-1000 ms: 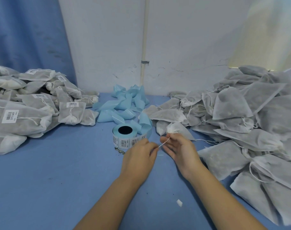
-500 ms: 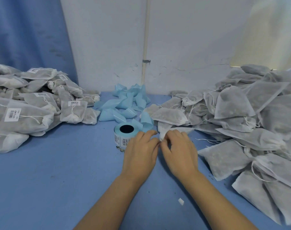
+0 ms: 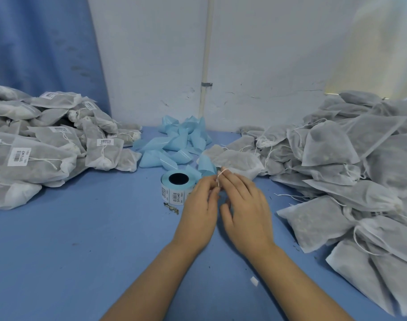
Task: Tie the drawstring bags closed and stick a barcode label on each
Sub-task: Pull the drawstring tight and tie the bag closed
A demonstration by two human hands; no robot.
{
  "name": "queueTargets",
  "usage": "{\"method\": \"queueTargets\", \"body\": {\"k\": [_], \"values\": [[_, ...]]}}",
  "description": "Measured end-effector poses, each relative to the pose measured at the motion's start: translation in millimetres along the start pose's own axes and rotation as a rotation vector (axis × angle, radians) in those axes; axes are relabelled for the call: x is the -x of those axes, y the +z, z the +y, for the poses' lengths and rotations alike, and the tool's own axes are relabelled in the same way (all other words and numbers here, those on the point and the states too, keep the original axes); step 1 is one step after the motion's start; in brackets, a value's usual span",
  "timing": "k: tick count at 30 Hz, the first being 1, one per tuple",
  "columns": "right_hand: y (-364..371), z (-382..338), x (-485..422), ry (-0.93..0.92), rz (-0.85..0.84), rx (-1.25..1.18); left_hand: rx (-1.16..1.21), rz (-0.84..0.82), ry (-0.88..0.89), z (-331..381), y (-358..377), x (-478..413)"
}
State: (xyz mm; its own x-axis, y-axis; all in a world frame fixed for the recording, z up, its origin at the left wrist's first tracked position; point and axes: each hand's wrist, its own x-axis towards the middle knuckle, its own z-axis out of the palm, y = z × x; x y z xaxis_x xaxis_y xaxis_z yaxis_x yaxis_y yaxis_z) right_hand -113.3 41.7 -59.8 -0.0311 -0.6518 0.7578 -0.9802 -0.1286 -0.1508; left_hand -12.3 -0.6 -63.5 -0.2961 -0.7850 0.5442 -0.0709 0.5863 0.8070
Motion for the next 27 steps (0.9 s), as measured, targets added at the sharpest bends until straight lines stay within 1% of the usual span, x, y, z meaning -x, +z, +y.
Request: {"method": "queueTargets", "body": {"k": [2, 5, 8, 11, 14, 16, 19, 23, 25, 27], "values": [[2.3, 1.6, 0.6, 0.040, 0.045, -0.080, -0.008, -0.031, -0.015, -1.4, -0.5, 1.4], [3.0, 4.4, 2.9, 0.218, 0.130, -0.280, 0.003, -0.120, -0.057, -2.7, -0.5, 3.1], [2.2, 5.2, 2.3, 0.370, 0.160, -0.478, 0.123, -0.190, -0.149, -3.6, -1.4, 2.5], [2.4, 4.9, 1.1, 0.513, 0.137, -0.650, 0.194, -0.190, -0.242, -5.5, -2.8, 0.9], [2.5, 3.4, -0.5, 0.681, 0.117, -0.882, 0.209, -0.178, -0.290, -6.8, -2.6, 0.2], [2.0, 3.0, -2.3, 0.752, 0.108, -0.989, 0.219, -0.143, -0.316, -7.2, -2.0, -0.8], [3.8, 4.4, -2.2, 0.774, 0.062, -0.990, 0.256, -0.073, -0.361, -7.2, -1.5, -2.5], [4.9, 3.5, -0.9, 0.739, -0.023, -0.948, 0.227, -0.011, -0.375, -6.0, -1.8, -2.2], [4.6, 2.0, -1.1, 0.676, -0.050, -0.869, 0.139, 0.007, -0.335, -5.9, -2.1, -1.1], [4.3, 0.2, -0.7, 0.595, -0.076, -0.706, 0.005, 0.022, -0.262, -5.1, -2.3, 0.7]]}}
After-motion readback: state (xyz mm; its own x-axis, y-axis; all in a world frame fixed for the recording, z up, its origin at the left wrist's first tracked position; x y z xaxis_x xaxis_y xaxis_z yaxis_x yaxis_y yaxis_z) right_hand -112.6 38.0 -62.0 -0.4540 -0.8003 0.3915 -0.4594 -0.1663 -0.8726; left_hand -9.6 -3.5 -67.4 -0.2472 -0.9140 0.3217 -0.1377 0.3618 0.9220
